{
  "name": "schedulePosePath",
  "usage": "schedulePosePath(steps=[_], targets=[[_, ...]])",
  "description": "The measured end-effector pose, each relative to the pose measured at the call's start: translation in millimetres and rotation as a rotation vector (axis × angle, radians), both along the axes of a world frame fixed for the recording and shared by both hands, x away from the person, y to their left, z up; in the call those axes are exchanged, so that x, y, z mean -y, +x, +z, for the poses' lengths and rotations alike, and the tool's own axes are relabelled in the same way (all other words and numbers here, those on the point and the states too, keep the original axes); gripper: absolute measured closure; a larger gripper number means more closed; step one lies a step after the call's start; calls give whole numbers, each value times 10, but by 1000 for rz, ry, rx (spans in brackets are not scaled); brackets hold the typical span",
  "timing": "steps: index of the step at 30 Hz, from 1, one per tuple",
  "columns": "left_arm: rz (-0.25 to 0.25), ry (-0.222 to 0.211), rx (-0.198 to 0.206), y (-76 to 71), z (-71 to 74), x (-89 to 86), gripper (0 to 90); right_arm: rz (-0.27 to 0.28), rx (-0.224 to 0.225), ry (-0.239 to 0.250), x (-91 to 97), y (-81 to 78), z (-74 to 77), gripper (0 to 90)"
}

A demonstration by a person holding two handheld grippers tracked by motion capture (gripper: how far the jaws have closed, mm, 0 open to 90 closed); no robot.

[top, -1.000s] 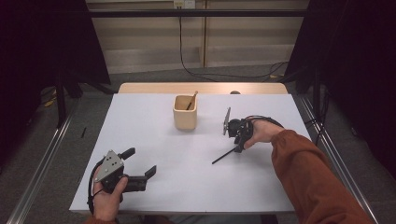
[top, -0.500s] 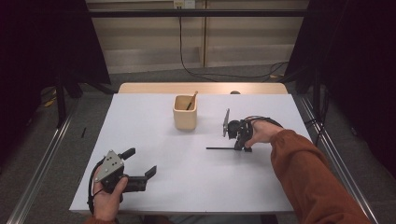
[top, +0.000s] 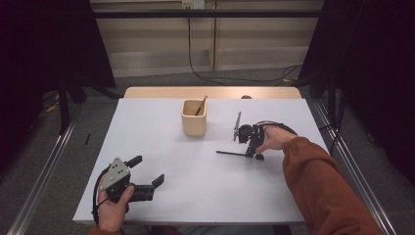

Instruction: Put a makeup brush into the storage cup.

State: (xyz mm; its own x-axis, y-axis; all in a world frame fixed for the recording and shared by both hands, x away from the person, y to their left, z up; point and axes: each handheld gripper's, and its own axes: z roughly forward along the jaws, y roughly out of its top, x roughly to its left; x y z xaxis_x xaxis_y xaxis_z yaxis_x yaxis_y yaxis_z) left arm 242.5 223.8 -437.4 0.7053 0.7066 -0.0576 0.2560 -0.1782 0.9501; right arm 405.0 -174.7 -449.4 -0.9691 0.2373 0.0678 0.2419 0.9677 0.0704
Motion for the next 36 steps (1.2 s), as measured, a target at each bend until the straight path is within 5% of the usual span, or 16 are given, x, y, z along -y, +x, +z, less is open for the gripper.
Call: schedulePosePath(steps=[5, 13, 26, 31, 36], targets=[[7, 12, -2, 0, -2, -2, 19, -40, -28, 22, 18, -5, 18, 861], [8, 5, 3, 2, 0, -5, 19, -69, -9, 48, 42, -2, 89, 861], [12, 9, 5, 2, 1, -5, 20, -143, 23, 178, 162, -47, 291, 861], [10, 9, 5, 3, 1, -4, 19, -171, 4, 226, 196, -88, 315, 861], [18, 3, -3, 12, -6, -14, 19, -204, 35, 253, 273, -126, 303, 860]])
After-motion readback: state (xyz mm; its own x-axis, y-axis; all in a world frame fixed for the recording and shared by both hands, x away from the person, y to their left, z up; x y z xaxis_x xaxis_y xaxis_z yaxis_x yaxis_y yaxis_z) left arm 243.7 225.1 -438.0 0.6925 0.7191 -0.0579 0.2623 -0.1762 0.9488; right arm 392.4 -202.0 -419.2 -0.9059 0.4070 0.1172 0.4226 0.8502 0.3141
